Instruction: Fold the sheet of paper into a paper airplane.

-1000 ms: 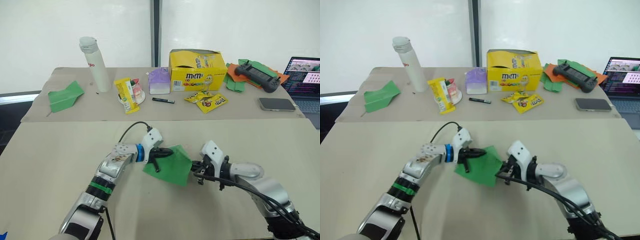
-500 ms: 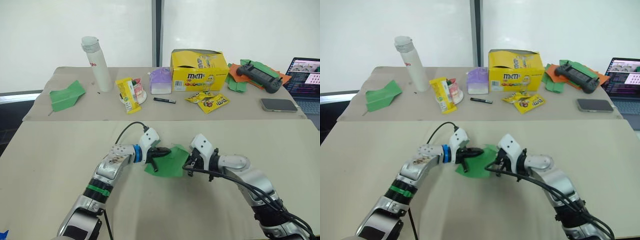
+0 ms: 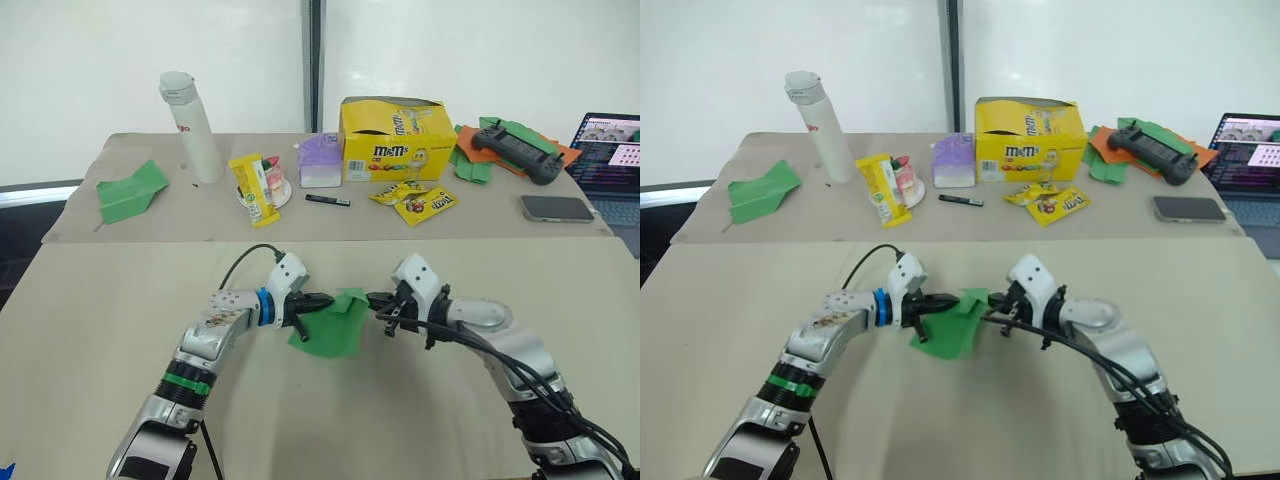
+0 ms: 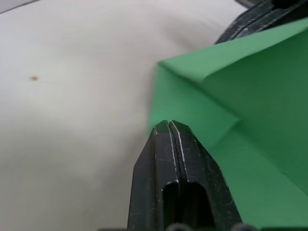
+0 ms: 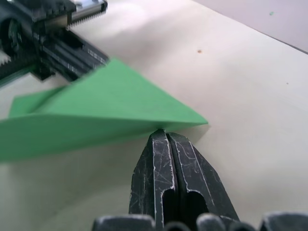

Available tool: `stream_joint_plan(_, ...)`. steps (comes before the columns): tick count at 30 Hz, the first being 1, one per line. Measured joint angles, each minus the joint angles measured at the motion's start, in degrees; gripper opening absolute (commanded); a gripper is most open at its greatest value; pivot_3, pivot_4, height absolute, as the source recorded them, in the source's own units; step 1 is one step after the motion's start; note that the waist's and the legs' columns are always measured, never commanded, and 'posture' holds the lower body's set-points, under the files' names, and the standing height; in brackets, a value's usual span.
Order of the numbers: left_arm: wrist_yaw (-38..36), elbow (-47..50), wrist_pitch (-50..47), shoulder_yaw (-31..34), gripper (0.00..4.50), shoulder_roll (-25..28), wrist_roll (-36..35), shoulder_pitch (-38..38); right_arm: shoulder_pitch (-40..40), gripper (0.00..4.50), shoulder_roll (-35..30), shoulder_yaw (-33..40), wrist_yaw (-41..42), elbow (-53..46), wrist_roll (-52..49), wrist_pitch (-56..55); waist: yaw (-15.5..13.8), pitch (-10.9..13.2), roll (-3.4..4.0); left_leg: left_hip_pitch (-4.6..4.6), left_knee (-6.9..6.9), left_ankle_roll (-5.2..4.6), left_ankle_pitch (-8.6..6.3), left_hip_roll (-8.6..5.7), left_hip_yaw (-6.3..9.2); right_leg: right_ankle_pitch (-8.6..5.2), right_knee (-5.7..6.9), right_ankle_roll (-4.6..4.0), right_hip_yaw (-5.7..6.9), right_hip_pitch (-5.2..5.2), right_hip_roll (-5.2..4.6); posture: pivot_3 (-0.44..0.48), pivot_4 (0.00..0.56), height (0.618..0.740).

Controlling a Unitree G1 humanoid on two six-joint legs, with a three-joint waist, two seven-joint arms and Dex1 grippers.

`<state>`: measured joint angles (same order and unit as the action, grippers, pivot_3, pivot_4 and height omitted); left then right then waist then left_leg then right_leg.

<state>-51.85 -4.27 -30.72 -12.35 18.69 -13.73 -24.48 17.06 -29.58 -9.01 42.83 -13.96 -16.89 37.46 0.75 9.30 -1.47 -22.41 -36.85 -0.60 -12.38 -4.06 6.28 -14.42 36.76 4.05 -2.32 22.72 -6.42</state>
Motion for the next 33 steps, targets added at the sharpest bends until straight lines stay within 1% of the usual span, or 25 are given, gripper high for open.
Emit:
stream_joint_plan(3, 0.1, 0.8, -0.5, -0.3, 0.02, -0.5, 0.0, 0.1, -0.4, 0.0, 0.0, 0.4, -0.4, -0.2, -0.2, 0.9, 0.0, 0.0, 0.0, -0.03, 0.0, 0.0, 0.0, 0.0, 0.0, 0.01, 0.02, -0.01, 0.0, 0.05, 0.0, 0.0, 0.15, 0.74)
stream_joint_plan(5, 0.3, 1.3, -0.5, -0.3, 0.02, -0.7, 0.0, 0.1, -0.9, 0.0, -1.4, 1.0, -1.5, 0.1, 0.2, 1.0, -0.1, 0.0, 0.01, -0.05, -0.01, 0.0, 0.0, -0.02, -0.01, 0.01, 0.02, -0.02, -0.01, 0.06, -0.02, 0.0, 0.15, 0.74)
stream_joint_plan(10, 0.2, 1.3, -0.6, -0.3, 0.02, -0.7, -0.1, 0.1, -0.4, 0.0, -5.6, 6.2, -2.8, 4.3, 1.4, 0.6, -0.1, 0.0, 0.02, -0.08, -0.01, 0.0, 0.0, -0.02, -0.05, 0.01, 0.03, -0.02, -0.03, 0.1, -0.01, 0.0, 0.15, 0.74)
stream_joint_plan(13, -0.2, 1.3, -0.5, -1.1, 0.02, -1.0, 0.0, -0.1, 1.2, 0.0, -5.0, 6.9, -1.7, 5.3, 1.2, -0.9, 0.3, 0.0, 0.02, -0.08, 0.02, 0.0, 0.0, 0.01, -0.1, 0.02, 0.06, -0.03, -0.07, 0.17, 0.08, 0.0, 0.15, 0.74)
stream_joint_plan(16, -0.4, 1.2, -0.5, -1.5, 0.02, -1.0, 0.0, -0.2, 3.0, 0.0, -2.8, 5.1, -0.6, 5.8, 1.0, -2.3, 0.4, 0.0, 0.02, -0.15, 0.02, 0.0, 0.0, 0.02, -0.11, 0.02, 0.14, -0.05, -0.08, 0.3, 0.1, 0.0, 0.15, 0.74)
stream_joint_plan(20, -0.5, 1.1, -0.5, -1.5, 0.02, -0.9, 0.0, -0.4, 4.1, 0.0, -0.2, 0.1, 0.4, 7.9, 2.7, -3.8, 0.1, 0.0, 0.02, -0.24, -0.02, 0.01, 0.02, -0.01, -0.1, 0.03, 0.15, -0.05, -0.09, 0.36, 0.02, 0.0, 0.15, 0.74)
stream_joint_plan(26, -0.2, -0.8, -0.2, -1.3, 0.02, -0.4, 0.1, -2.0, 4.1, 0.0, 0.3, -3.9, 1.1, 9.3, 5.7, -7.1, -0.1, 0.0, 0.03, -0.38, -0.11, 0.03, 0.02, -0.04, -0.08, 0.04, 0.16, -0.05, -0.06, 0.46, 0.0, 0.0, 0.15, 0.74)
stream_joint_plan(33, 2.0, -8.4, 3.5, -1.2, 0.02, -5.5, 0.6, -8.9, 2.5, 0.0, 0.3, -4.8, 0.9, 8.9, 8.4, -10.8, -0.1, 0.0, 0.03, -0.35, -0.12, 0.04, 0.03, -0.06, -0.08, 0.04, 0.2, -0.05, -0.05, 0.42, 0.01, 0.0, 0.15, 0.74)
